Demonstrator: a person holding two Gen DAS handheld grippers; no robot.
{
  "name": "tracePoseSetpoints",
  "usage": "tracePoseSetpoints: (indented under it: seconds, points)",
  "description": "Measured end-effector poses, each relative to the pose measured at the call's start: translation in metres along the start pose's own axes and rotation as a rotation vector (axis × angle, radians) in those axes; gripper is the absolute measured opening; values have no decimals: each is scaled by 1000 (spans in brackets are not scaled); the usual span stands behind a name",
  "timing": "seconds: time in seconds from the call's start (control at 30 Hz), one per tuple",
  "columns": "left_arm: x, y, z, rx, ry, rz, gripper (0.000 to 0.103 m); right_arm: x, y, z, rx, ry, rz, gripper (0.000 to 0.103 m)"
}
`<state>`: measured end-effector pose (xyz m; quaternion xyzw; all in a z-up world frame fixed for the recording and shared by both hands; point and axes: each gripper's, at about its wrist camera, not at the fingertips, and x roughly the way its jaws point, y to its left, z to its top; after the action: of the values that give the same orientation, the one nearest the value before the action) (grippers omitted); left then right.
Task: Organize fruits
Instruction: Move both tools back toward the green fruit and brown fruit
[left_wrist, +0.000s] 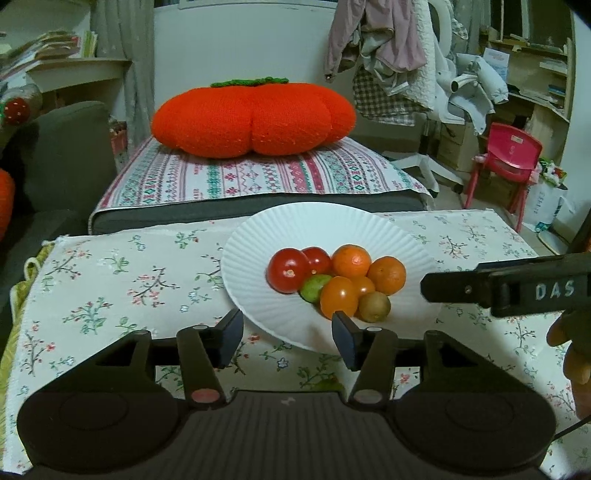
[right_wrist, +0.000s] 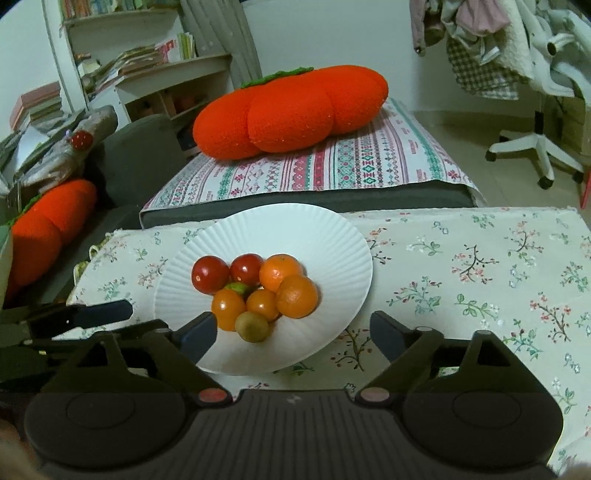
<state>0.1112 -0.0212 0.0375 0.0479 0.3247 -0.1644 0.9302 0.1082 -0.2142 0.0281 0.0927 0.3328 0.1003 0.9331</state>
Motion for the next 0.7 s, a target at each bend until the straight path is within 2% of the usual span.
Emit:
tracePoseSetpoints:
  seconds: [0.13,0.2,0.3,0.7]
  points:
    - [-4,2,0,-16,1,16,44,-5,-3,1,38,-2,14,100]
    - [-6,3,-1,-21,12,30,54,-7,-3,1,45,2,13,102]
    - [-8,3,-2,-18,22,53,63,-8,-3,-1,53,13,25,102]
    - [-15,8,-6,-26,29,98,83,-24,9,-9,-9,37,71,103]
